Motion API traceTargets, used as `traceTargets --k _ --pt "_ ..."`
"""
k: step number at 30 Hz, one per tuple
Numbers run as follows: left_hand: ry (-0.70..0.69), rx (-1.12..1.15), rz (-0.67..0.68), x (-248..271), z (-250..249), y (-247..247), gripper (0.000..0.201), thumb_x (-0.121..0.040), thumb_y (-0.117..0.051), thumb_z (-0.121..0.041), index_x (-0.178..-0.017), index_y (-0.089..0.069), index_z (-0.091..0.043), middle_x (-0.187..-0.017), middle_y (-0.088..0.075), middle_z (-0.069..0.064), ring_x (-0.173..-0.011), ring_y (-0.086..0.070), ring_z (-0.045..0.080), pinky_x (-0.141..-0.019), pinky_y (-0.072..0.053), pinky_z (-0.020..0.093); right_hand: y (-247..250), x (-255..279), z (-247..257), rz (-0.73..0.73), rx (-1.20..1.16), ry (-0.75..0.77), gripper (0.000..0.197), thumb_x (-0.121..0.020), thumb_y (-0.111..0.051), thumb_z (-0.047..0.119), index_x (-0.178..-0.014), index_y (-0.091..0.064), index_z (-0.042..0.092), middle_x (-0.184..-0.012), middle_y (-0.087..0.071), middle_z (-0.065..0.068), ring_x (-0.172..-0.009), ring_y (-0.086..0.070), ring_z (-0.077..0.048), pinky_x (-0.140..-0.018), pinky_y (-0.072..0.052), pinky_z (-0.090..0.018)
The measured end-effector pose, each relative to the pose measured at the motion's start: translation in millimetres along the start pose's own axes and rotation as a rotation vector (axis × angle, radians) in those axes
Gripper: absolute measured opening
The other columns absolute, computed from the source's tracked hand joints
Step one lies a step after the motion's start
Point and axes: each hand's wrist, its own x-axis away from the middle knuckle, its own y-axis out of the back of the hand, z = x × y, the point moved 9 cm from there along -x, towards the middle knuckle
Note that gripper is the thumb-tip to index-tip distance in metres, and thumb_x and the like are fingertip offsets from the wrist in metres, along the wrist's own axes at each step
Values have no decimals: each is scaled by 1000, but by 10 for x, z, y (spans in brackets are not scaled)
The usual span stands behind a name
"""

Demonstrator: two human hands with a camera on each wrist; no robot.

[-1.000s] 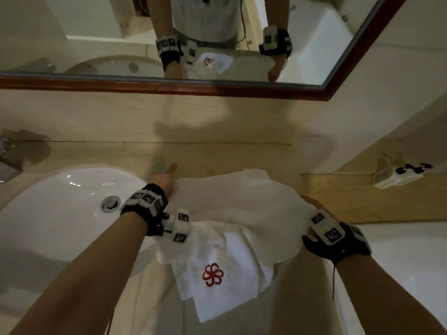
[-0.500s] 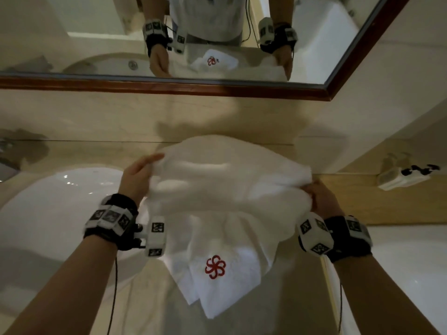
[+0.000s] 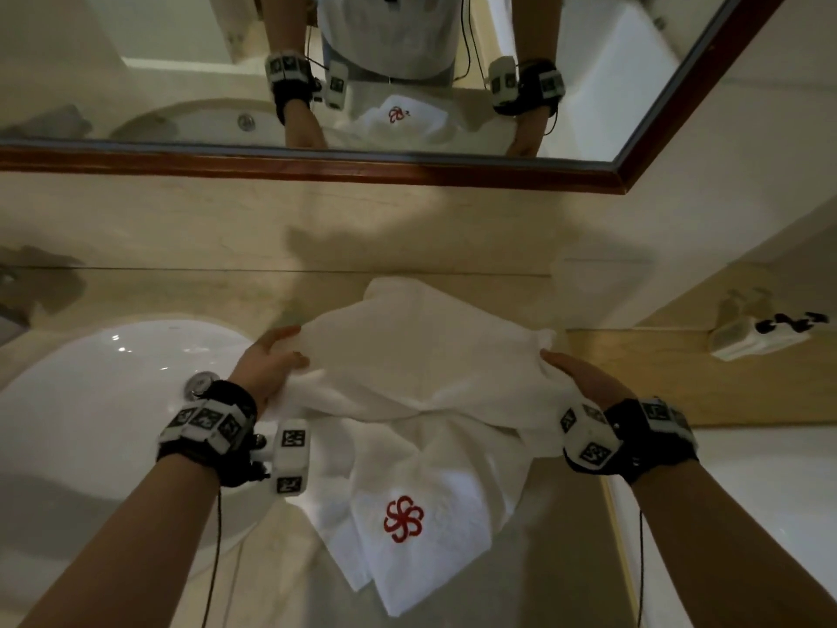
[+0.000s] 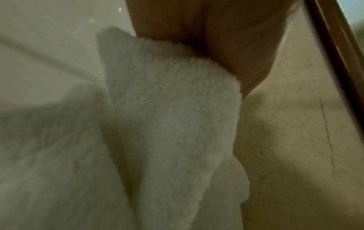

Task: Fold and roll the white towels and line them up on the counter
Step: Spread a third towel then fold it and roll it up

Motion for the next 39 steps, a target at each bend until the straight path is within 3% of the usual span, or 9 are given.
traceTargets --k 4,8,12,15,19,24,28,32,39 --pt "-115 -223 -50 -50 -228 61 55 -81 -55 1 -128 -55 -27 -124 -53 14 -100 -54 31 -92 -49 41 73 14 158 -201 274 24 27 -94 -50 14 -114 -60 -2 -95 -68 -16 -79 -61 -28 -72 -54 -36" --pt "-416 28 -52 105 -682 105 54 -76 -48 11 -110 -63 -28 -114 -59 8 -92 -56 22 -78 -51 33 262 33 367 -344 121 254 23 -96 -46 10 -116 -57 6 -89 -61 -10 -75 -59 -24 -41 -47 -13" --pt "-266 -62 -32 68 -403 74 47 -82 -44 8 -118 -63 -15 -90 -61 15 -63 -55 23 -51 -50 17 251 25 76 -372 16 238 30 -99 -38 21 -82 -57 5 -82 -57 -10 -73 -54 -22 -66 -51 -19" --pt "-158 -376 -35 -28 -48 62 47 -80 -44 2 -123 -60 -10 -121 -60 22 -104 -59 38 -94 -51 40 338 -78 -325 -440 157 72 40 -92 -53 39 -121 -58 11 -121 -59 -13 -100 -55 -28 -86 -44 -34" --pt "-56 -415 -2 -42 113 92 26 -87 -48 -5 -102 -66 -14 -119 -61 23 -107 -58 43 -97 -47 49 549 -37 -432 -495 185 17 19 -89 -51 17 -97 -61 3 -115 -61 -21 -85 -55 -30 -78 -43 -40" --pt "-106 -540 -183 -109 -259 85 44 -90 -55 -43 -104 -61 -1 -100 -64 17 -97 -60 34 -84 -45 36 533 -196 -189 -402 42 -5 51 -77 -68 49 -110 -66 10 -107 -70 -12 -94 -66 -32 -85 -52 -46" --pt "-48 -152 -82 -273 -279 -168 51 -80 -72 -12 -125 -47 -9 -116 -60 20 -82 -60 27 -72 -56 34 289 -305 -21 -334 118 -55 44 -80 -72 30 -112 -65 -1 -110 -68 -16 -99 -64 -32 -95 -50 -46" --pt "-175 -558 -36 -329 -435 -357 70 -85 -66 -13 -145 -30 -23 -128 -48 18 -111 -54 34 -95 -44 37 234 -370 113 -417 313 -7 28 -80 -71 28 -85 -65 1 -97 -67 -16 -79 -62 -28 -83 -51 -37" --pt "-195 -731 -68 -335 -356 -352 51 -87 -56 -9 -136 -47 -18 -142 -26 15 -123 -45 33 -105 -37 30 310 -486 169 -568 747 31 48 -86 -59 37 -122 -46 8 -121 -56 -16 -112 -53 -35 -87 -41 -34"
